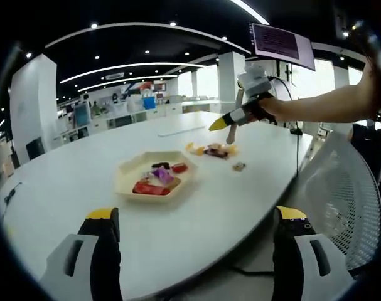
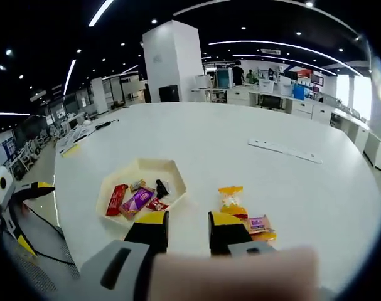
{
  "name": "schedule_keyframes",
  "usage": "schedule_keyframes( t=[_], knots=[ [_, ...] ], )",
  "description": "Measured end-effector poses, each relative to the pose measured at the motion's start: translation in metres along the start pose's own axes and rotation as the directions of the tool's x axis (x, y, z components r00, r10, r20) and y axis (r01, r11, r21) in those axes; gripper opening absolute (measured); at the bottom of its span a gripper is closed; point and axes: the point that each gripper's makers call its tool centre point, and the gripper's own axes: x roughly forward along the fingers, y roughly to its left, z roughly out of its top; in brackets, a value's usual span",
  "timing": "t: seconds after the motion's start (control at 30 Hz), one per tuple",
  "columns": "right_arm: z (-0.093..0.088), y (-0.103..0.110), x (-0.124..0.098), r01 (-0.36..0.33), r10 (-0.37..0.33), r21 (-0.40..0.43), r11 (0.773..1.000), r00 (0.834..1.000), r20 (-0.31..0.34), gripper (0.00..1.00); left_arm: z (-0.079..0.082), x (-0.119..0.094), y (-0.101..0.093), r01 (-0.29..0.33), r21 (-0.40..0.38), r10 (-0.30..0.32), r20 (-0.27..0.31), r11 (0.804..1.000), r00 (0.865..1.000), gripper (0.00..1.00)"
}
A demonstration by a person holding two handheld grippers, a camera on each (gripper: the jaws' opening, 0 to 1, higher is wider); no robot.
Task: Place the target food into the container with the food tongs after gripping and lifting it, then release it inside without dropping or visibly crushing the food.
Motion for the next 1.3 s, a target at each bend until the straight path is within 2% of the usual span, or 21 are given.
schedule_keyframes(
  t=[0.3,0.6,0.77,0.83,1.03,1.17,1.2,1.3],
  knots=[
    [-0.026,-0.002,-0.004,-0.014,0.015,0.005,1.0,0.999,-0.035,0.25,-0.001,0.0,0.0,-0.002,0.0,0.002,-0.001,1.0,1.0,0.99],
    [-0.046,0.003,-0.003,-0.067,0.064,-0.051,0.996,0.996,-0.064,0.25,-0.001,-0.001,0.0,-0.006,-0.001,0.006,-0.002,1.0,1.0,0.99],
    [-0.055,0.004,0.0,-0.081,0.076,-0.051,0.995,0.994,-0.077,0.25,-0.001,-0.001,0.0,-0.006,-0.001,0.006,-0.002,1.0,1.0,0.99],
    [-0.058,0.006,0.002,-0.089,0.082,-0.088,0.992,0.993,-0.082,0.25,-0.001,-0.001,0.0,-0.006,-0.001,0.006,-0.002,1.0,1.0,0.99],
    [-0.062,0.007,0.008,-0.106,0.093,-0.127,0.986,0.99,-0.105,0.25,-0.001,-0.001,0.0,-0.007,-0.001,0.007,-0.005,1.0,1.0,0.99],
    [-0.06,0.01,0.011,-0.144,0.125,-0.188,0.971,0.986,-0.111,0.25,-0.002,-0.001,0.0,-0.008,-0.002,0.008,-0.008,1.0,1.0,0.99],
    [-0.061,0.014,0.012,-0.179,0.157,-0.205,0.962,0.98,-0.12,0.25,-0.002,-0.001,0.0,-0.008,-0.002,0.008,-0.009,1.0,1.0,0.99],
    [-0.063,0.016,0.012,-0.219,0.193,-0.226,0.949,0.972,-0.132,0.25,-0.002,-0.001,0.0,-0.007,-0.003,0.007,-0.013,1.0,1.0,0.99]
  ],
)
